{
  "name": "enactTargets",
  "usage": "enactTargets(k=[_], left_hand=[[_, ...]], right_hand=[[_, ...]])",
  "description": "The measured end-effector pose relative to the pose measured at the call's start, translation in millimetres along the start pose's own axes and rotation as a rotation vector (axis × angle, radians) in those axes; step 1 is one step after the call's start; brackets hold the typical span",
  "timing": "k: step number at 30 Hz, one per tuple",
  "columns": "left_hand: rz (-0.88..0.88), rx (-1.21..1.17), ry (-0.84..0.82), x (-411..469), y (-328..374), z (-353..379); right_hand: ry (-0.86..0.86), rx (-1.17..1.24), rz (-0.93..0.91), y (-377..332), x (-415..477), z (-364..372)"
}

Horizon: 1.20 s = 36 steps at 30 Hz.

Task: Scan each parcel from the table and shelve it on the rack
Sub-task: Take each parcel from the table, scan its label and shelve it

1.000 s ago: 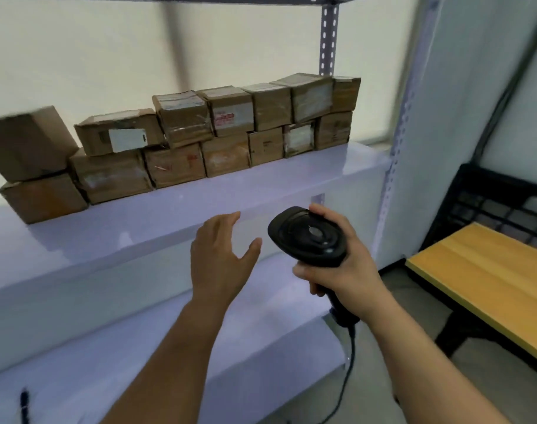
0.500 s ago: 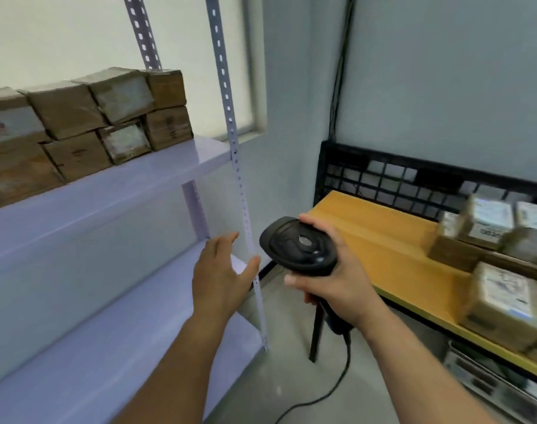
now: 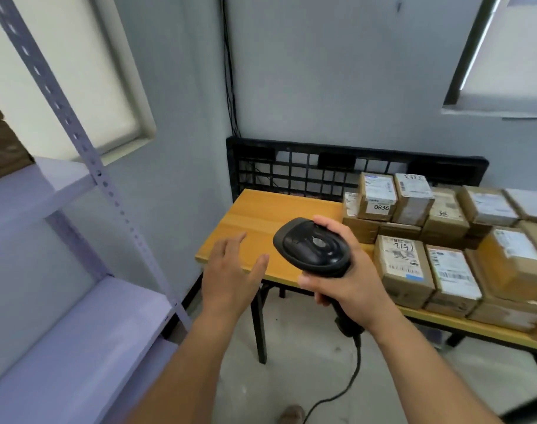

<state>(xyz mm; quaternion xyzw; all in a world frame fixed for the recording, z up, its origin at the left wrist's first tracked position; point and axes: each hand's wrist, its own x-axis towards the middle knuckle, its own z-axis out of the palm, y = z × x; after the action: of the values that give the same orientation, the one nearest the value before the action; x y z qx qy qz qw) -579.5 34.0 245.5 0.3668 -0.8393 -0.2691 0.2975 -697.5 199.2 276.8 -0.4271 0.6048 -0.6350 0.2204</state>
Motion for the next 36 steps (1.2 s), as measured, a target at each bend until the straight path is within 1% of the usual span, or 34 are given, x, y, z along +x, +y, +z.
enactTargets(k=[10,18,23,27,30,36], left_hand=[[0.109,-0.047,-0.186,83.4,34.8,85.5],[0.173,-0.146,-0.355,139.4,60.5,150.1],[0.171,-0.2,-0.463,170.3,76.8,189.9],[0.188,-0.254,-0.529,192.7,94.4,220.5],[0.18,-0.279,-0.612,208.5,102.6,249.2],[0.111,-0.256,-0.71,234.5,113.5,307.4]], right_hand=[[0.186,-0.077,0.089,30.3,42.0,-62.8],[0.386,-0.168,0.175,45.4,65.3,-104.5],[0.478,-0.198,0.238,51.4,74.0,-127.1],[0.567,-0.214,0.255,52.5,82.5,-141.3],[0.621,-0.245,0.275,51.5,87.8,-149.5],[0.679,-0.288,0.31,57.6,92.1,-165.3]])
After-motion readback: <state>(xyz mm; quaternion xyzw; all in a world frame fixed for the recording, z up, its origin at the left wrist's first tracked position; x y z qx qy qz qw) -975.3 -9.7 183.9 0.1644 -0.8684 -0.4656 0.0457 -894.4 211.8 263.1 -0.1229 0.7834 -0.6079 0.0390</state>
